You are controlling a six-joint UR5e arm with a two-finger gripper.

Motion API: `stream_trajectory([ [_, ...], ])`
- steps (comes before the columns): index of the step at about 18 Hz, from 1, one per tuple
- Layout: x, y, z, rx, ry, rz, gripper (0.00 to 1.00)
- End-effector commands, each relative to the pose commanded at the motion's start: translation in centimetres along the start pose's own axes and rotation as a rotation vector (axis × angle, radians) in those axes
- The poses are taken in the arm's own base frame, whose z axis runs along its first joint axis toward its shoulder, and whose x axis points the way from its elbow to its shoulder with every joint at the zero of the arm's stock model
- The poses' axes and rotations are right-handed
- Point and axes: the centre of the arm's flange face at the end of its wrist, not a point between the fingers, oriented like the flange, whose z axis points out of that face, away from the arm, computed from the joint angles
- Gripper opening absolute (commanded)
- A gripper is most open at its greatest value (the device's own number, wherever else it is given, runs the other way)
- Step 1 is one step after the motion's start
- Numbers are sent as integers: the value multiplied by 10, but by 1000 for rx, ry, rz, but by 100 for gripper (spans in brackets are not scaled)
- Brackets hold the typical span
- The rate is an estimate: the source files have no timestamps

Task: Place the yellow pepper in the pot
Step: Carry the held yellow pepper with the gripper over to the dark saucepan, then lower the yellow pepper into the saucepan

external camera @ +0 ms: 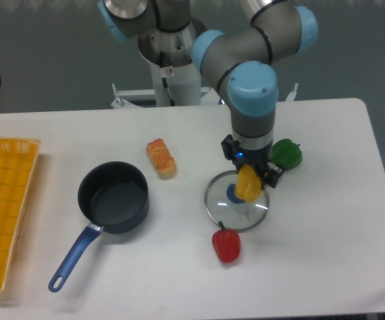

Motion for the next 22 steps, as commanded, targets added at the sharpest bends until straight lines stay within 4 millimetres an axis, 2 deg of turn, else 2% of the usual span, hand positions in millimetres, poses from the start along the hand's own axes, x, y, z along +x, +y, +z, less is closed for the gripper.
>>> stream_trajectory([
  [6, 49, -52, -23, 23, -13, -19, 44],
  [13, 114, -122, -21, -5, -35, -34, 44],
  [15, 141, -141, -23, 0, -34, -23, 44],
  [18, 184, -160, -20, -5, -23, -7, 44],
  [22, 225, -180, -16, -33, -43, 26, 45],
])
